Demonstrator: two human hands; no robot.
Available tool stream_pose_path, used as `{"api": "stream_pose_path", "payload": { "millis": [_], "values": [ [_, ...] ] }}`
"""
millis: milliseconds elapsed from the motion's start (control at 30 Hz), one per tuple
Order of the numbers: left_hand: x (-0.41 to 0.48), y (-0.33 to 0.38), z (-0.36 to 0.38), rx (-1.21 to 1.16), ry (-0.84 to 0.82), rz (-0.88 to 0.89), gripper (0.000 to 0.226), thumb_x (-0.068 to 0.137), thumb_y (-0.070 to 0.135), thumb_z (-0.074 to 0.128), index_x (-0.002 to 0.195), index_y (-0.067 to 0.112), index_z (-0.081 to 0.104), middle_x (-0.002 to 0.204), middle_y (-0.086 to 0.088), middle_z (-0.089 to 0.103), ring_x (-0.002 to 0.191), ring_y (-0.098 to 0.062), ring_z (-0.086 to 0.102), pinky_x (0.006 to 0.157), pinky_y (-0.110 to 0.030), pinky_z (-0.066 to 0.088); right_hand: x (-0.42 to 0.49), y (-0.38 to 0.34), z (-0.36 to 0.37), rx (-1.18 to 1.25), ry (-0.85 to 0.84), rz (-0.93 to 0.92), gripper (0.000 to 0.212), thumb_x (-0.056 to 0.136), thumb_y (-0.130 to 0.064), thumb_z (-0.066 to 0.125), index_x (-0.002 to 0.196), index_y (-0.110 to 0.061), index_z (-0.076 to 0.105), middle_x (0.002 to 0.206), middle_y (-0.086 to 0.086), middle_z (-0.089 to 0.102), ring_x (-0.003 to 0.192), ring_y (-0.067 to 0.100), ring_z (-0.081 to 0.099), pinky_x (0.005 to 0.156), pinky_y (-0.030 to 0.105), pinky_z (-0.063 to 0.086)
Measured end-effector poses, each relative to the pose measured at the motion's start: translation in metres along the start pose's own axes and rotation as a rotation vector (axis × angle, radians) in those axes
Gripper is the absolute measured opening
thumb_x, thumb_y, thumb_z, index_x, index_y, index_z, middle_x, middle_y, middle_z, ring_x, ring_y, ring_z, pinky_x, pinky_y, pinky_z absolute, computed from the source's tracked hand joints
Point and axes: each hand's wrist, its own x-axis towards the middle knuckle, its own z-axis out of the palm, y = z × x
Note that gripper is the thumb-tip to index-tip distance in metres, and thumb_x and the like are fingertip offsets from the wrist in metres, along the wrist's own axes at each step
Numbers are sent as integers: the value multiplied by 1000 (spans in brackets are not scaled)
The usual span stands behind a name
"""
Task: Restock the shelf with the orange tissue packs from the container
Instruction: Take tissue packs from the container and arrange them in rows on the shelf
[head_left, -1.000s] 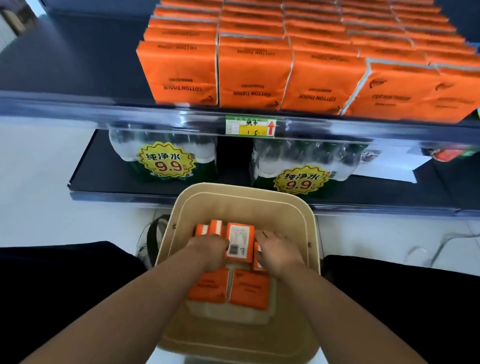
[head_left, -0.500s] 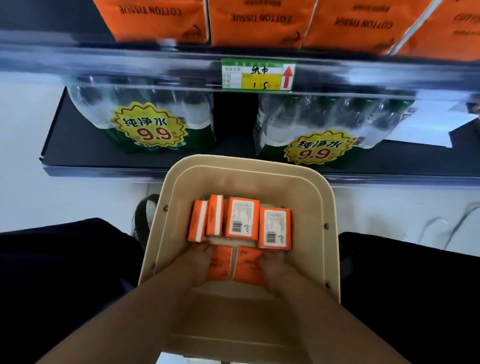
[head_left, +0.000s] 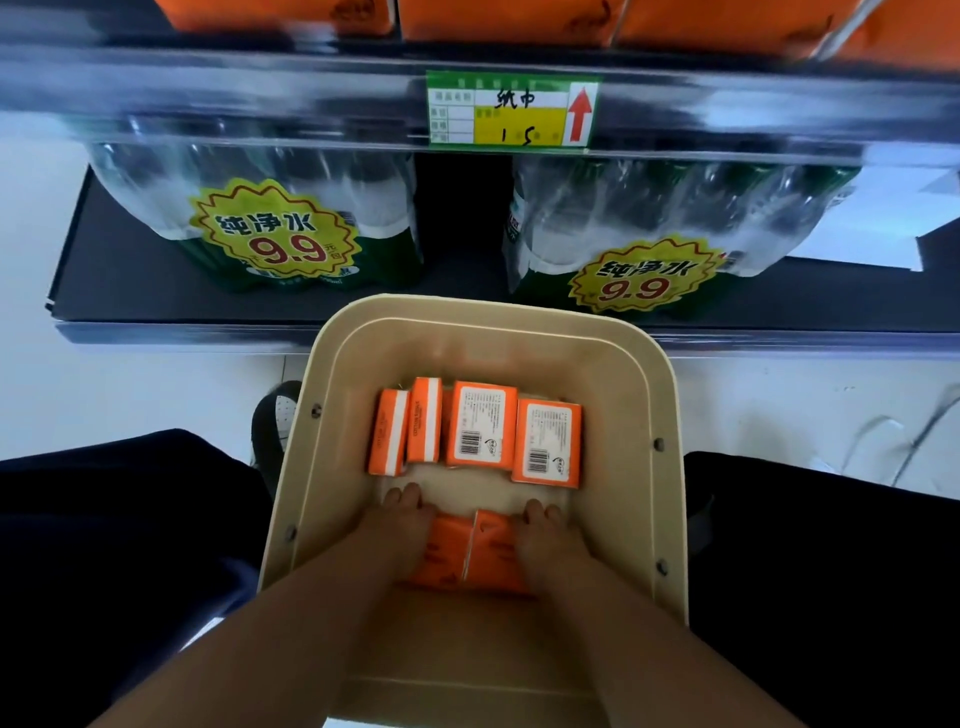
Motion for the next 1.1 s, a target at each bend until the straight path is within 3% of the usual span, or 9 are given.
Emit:
{"api": "stream_pose_path", "payload": {
  "millis": [267, 433, 600, 700, 800, 933, 1033, 1100],
  "values": [
    [-2, 2, -5, 96, -2, -23, 71, 76, 63, 65, 130, 22, 40, 139, -4, 47, 132, -27, 31, 107, -46, 24, 1, -3, -5, -23, -35, -13, 60, 92, -13, 54, 145, -8, 27, 148, 15, 35, 138, 33, 29, 108, 46, 32],
    [-9, 6, -15, 112, -1, -23, 70, 77, 61, 67, 127, 20, 42, 138, -5, 50, 132, -28, 30, 106, -45, 22, 0, -6, -12, -12, -12, -22, 54, 90, -8, 54, 141, -12, 36, 142, 14, 35, 131, 34, 37, 105, 49, 37],
    [-16, 7, -17, 146, -39, -38, 63, 82, 46, 65, 132, 18, 38, 136, -8, 52, 131, -28, 37, 106, -43, 22, -10, -6, -17, -48, -86, -46, 47, 92, -9, 52, 139, -12, 43, 143, 16, 34, 131, 35, 38, 106, 45, 38],
    [-20, 11, -19, 190, -59, -88, 53, 92, 25, 51, 140, 17, 31, 139, -8, 50, 130, -27, 44, 112, -47, 17, -18, -7, -19, -33, -101, -46, 45, 93, -14, 54, 137, -15, 43, 142, 13, 44, 131, 32, 44, 108, 43, 36],
    [-30, 19, -33, 213, -9, -79, 41, 97, 18, 43, 138, 16, 38, 140, -9, 45, 131, -28, 42, 115, -48, 13, -28, -8, -30, 9, -54, -52, 41, 93, -18, 52, 133, -18, 46, 140, 12, 48, 128, 31, 47, 107, 41, 36],
    [-41, 24, -71, 117, 36, -50, 41, 96, 24, 48, 136, 17, 43, 141, -11, 42, 130, -30, 44, 108, -42, 31, -44, -3, -56, 5, 67, -145, 39, 96, -22, 46, 135, -15, 48, 131, 12, 56, 117, 28, 57, 97, 34, 47],
    [-53, 19, -100, -63, 43, -67, 40, 92, 23, 58, 130, 15, 49, 132, -14, 51, 118, -30, 55, 100, -39, 45, -51, 4, -84, -12, 189, -139, 47, 91, -25, 49, 138, -26, 45, 140, 10, 50, 127, 31, 49, 106, 39, 40],
    [-70, 17, -115, -190, 125, -13, 28, 95, 21, 53, 120, 10, 54, 117, -18, 62, 102, -31, 67, 88, -38, 56, -60, 4, -103, 49, 218, -124, 46, 89, -29, 50, 134, -29, 47, 139, 8, 50, 125, 31, 49, 106, 42, 40]
  ]
}}
